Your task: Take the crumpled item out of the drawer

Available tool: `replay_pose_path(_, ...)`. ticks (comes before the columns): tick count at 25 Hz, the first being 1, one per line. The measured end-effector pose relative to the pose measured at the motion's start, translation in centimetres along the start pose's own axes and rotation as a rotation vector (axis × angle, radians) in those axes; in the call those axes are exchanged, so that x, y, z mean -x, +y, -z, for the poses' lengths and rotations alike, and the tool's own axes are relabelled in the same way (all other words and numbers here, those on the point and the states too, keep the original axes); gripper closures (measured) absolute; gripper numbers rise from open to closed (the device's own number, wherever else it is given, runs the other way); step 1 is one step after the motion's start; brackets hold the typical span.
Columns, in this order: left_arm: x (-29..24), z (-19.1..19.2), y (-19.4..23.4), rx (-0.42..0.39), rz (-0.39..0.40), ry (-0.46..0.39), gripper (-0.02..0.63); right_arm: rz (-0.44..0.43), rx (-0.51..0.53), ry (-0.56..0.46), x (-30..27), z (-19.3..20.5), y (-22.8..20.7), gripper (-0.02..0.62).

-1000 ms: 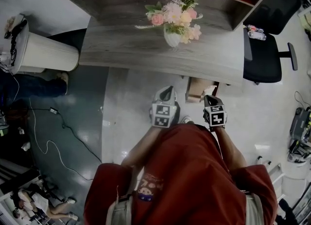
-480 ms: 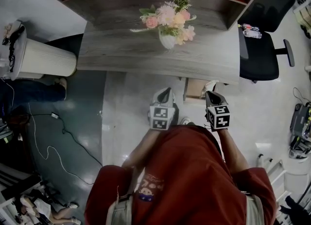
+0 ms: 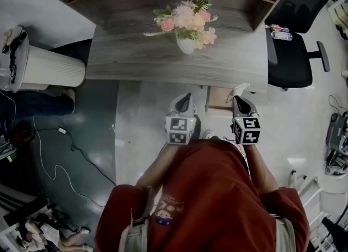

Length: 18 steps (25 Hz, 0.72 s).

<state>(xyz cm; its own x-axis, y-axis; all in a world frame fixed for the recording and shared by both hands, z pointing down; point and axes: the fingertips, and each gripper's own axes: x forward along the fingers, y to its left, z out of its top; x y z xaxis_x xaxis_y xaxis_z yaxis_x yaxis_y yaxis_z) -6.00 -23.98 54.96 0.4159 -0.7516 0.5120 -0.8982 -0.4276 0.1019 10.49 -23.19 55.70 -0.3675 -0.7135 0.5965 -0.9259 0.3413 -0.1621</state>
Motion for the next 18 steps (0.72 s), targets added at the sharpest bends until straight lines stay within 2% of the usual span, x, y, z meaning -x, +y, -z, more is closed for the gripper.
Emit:
replay_pose_path(4, 0.39, -0.81, -0.25, -0.048, -0.001, -0.026, 0.607, 0.040, -0.003, -0.046, 0.47, -0.29, -0.42, 0.591)
replay_pose_path(9, 0.48, -0.78, -0.14, -0.048, -0.003, -0.031, 0.607, 0.059, -0.010, -0.078, 0.70, -0.69, -0.57, 0.591)
replay_pose_path(18, 0.36, -1.26, -0.32, -0.036, 0.002, -0.042, 0.607, 0.052, -0.007, -0.068, 0.66, -0.47, -0.56, 0.591)
